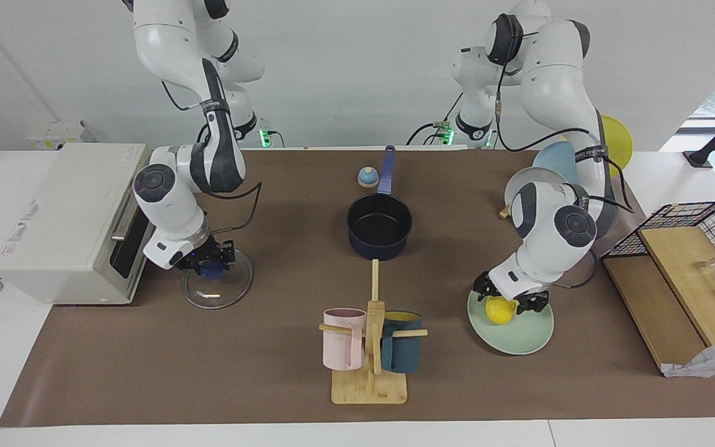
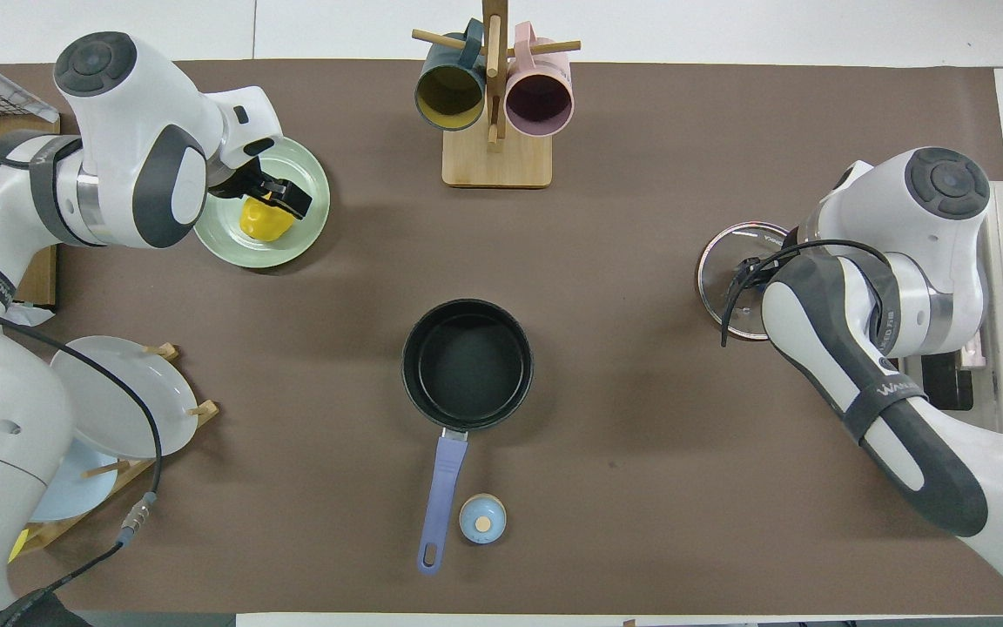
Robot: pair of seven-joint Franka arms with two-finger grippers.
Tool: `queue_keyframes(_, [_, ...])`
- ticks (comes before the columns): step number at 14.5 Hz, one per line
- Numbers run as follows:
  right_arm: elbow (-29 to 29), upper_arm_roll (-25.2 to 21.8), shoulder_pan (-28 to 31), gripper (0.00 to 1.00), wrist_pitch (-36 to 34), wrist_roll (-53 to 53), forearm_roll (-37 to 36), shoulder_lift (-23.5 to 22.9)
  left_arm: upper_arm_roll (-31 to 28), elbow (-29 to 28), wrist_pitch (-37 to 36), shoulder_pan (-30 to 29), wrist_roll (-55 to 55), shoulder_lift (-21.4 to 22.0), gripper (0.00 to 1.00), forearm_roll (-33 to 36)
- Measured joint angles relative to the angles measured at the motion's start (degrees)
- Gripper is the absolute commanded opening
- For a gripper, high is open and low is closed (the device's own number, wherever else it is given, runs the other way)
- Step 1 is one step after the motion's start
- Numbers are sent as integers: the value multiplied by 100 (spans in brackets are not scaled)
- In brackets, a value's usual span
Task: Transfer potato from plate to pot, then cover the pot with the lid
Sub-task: 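Lift the potato with the left gripper while the right gripper lifts the lid, then carry the potato over the black pot and release it with the left gripper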
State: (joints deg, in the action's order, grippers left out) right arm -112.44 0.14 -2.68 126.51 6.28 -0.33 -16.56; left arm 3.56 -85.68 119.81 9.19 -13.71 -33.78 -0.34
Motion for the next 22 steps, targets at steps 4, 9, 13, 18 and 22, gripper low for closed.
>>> queue_keyframes(4, [193,112,-39,0,-408,3,0,6,-14,-162,255,-5,-25,10,90,62])
queue_keyframes(9, [1189,160,-178,0,-1813,3,0,193,-37,-240,331,-15,-32,32,0,65])
queue_keyframes(13, [2233,146,-94,0,-3316,11,0,528,-63,103,-258,-84,102,176,0,39])
queue_keyframes(18, [3066,170,-48,0,-4215,280,2,615,11,326,-1304,34,1801,1174,0,-369])
queue_keyframes(22, [3066,214,-330,0,-4214,220,2,529,81,-453,-1494,1086,3859,1984,0,-378])
